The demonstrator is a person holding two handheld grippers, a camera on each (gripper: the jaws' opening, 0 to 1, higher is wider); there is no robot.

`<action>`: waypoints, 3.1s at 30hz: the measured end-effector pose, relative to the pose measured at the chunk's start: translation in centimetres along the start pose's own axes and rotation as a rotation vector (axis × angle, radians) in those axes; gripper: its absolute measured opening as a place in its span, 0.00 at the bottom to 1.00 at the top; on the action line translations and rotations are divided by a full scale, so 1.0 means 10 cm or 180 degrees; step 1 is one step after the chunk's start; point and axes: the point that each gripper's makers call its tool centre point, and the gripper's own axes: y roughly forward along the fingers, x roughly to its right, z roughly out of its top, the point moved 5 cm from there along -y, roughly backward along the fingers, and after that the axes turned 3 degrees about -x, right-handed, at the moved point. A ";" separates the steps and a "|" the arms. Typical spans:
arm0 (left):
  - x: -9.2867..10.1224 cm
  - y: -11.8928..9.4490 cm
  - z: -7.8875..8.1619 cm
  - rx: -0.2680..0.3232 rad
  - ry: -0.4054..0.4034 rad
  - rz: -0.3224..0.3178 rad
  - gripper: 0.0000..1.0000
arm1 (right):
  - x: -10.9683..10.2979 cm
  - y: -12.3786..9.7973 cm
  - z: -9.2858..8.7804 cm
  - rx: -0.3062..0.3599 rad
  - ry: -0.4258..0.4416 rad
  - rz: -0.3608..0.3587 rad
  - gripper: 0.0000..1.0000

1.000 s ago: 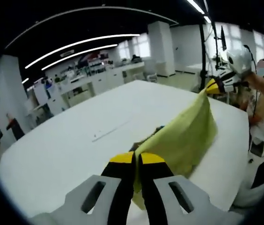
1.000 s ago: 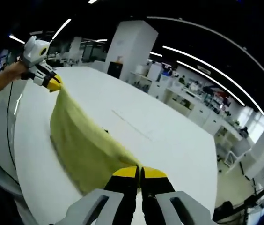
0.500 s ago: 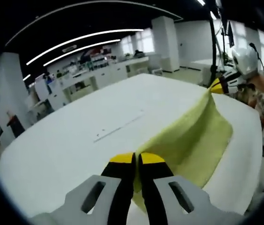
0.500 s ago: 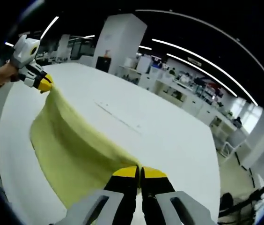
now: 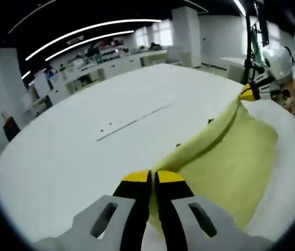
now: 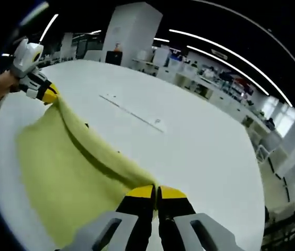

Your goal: Fold the garment on the visible template until the final outline fits inside the template.

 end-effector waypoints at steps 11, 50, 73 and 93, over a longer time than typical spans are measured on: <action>-0.03 0.26 -0.22 -0.0145 -0.0140 -0.0057 0.01 | -0.02 0.32 -0.17 -0.0178 0.0004 0.0099 0.00; -0.33 0.20 -0.25 0.0148 0.0288 0.0379 0.04 | 0.36 0.32 -0.27 -0.0024 0.0318 -0.0024 0.00; -0.30 0.04 -0.39 0.0156 -0.0576 0.0231 0.35 | 0.28 0.15 -0.26 -0.0052 0.0997 0.0304 0.37; 0.02 -0.63 -0.69 0.0374 -0.0670 -0.0141 0.50 | -0.22 -0.58 -0.45 -0.0117 0.0964 0.0702 0.47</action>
